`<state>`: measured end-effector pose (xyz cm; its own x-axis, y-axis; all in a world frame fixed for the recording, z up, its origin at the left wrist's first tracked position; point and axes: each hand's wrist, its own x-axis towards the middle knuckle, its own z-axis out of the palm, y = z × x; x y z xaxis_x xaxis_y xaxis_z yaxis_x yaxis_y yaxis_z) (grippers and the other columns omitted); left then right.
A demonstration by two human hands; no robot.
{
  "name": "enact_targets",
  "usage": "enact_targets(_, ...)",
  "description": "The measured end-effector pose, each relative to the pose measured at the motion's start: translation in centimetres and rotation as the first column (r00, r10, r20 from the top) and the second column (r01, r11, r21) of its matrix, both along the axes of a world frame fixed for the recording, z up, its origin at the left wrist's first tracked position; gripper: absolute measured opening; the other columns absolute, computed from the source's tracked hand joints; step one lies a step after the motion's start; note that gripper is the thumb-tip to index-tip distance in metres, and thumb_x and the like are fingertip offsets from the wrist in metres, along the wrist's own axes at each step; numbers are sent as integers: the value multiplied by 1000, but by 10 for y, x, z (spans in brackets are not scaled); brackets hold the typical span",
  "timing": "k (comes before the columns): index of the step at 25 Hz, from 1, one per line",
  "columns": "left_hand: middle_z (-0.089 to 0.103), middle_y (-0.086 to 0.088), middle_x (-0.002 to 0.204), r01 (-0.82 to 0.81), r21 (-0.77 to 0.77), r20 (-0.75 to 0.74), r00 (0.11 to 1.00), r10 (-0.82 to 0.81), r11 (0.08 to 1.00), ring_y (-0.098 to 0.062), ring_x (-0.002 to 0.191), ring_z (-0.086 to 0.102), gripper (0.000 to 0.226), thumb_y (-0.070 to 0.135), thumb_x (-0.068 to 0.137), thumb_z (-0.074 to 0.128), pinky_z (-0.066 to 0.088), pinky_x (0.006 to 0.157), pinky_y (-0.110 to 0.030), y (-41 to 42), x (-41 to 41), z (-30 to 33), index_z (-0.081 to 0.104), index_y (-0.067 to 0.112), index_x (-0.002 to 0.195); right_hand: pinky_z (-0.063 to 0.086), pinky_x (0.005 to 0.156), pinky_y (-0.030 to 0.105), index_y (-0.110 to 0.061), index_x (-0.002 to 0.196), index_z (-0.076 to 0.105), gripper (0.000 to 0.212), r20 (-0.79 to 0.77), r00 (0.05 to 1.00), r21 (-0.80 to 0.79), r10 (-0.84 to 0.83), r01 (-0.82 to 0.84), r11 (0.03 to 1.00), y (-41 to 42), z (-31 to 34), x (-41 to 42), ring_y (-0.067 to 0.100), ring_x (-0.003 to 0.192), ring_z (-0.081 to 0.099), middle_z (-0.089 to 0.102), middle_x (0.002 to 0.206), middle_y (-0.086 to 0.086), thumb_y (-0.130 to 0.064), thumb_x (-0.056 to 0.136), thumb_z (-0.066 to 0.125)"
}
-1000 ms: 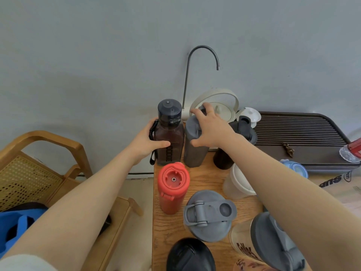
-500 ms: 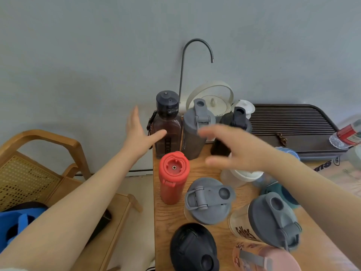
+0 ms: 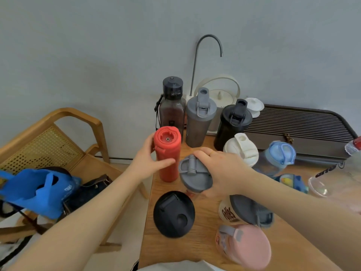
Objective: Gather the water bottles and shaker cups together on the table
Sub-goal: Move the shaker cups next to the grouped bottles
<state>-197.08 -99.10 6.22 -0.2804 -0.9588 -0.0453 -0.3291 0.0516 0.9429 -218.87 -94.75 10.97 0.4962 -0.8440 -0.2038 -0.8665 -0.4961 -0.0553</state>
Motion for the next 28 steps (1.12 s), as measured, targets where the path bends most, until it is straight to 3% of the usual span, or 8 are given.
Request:
enact_targets(4,52,20,112,-102,-57,5,995,103,993,-4,107,52,69,12,65,81,44,96,-31,19,1,1,41,35,116,42,66,30,-21,138,22,92,-12,999,-1,-41,41,999,-7,2,-24,24,106,54,39,138,0,-51,64,68)
enact_targets(8,55,20,111,-67,-52,45,997,69,996,0,106,55,70,29,54,86,45,89,-22,48,6,5,44,46,107,48,80,37,-21,137,24,91,40,998,-21,-47,48,999,-27,0,-26,27,107,54,42,137,3,-49,64,70)
enact_targets(13,57,11,116,-101,10,-18,995,101,995,-3,107,55,72,13,59,85,45,82,-10,68,-1,1,45,37,114,48,84,39,-23,138,24,92,110,994,-7,-1,1,1000,-46,-5,-15,29,112,52,40,139,3,-47,63,72)
enact_targets(17,55,14,118,75,130,4,997,-77,989,7,105,55,73,29,55,82,45,82,-6,60,8,-2,44,39,117,33,108,47,-24,145,15,103,162,984,20,76,-80,997,-45,4,-17,27,136,29,27,151,4,-52,65,73)
enact_targets(20,52,16,123,59,283,-62,997,-43,957,-7,123,48,79,60,54,70,40,100,-23,37,22,11,43,37,125,35,107,47,-20,143,22,88,393,904,-18,-171,193,981,-39,13,-52,27,135,33,34,149,8,-49,74,68)
enact_targets(22,51,14,125,81,189,-57,996,-72,979,-5,122,46,81,80,60,51,36,103,-25,21,20,31,40,34,126,43,96,45,-14,136,33,68,344,831,-20,-438,473,881,-36,8,-77,32,123,46,44,139,12,-43,81,62)
enact_targets(25,56,6,123,70,80,143,986,-81,994,-14,116,53,36,49,88,48,42,102,-36,-7,-13,61,46,31,119,43,90,42,-7,133,30,73,39,751,186,-660,643,743,-35,-6,-88,36,116,48,42,133,19,-45,80,63)
enact_targets(28,48,6,129,372,172,483,775,-407,912,-12,110,51,63,41,76,69,48,83,-27,-32,-53,68,40,28,131,43,88,39,-12,139,19,89,111,686,385,-719,637,668,-39,-13,-81,34,116,47,36,136,18,-38,74,72)
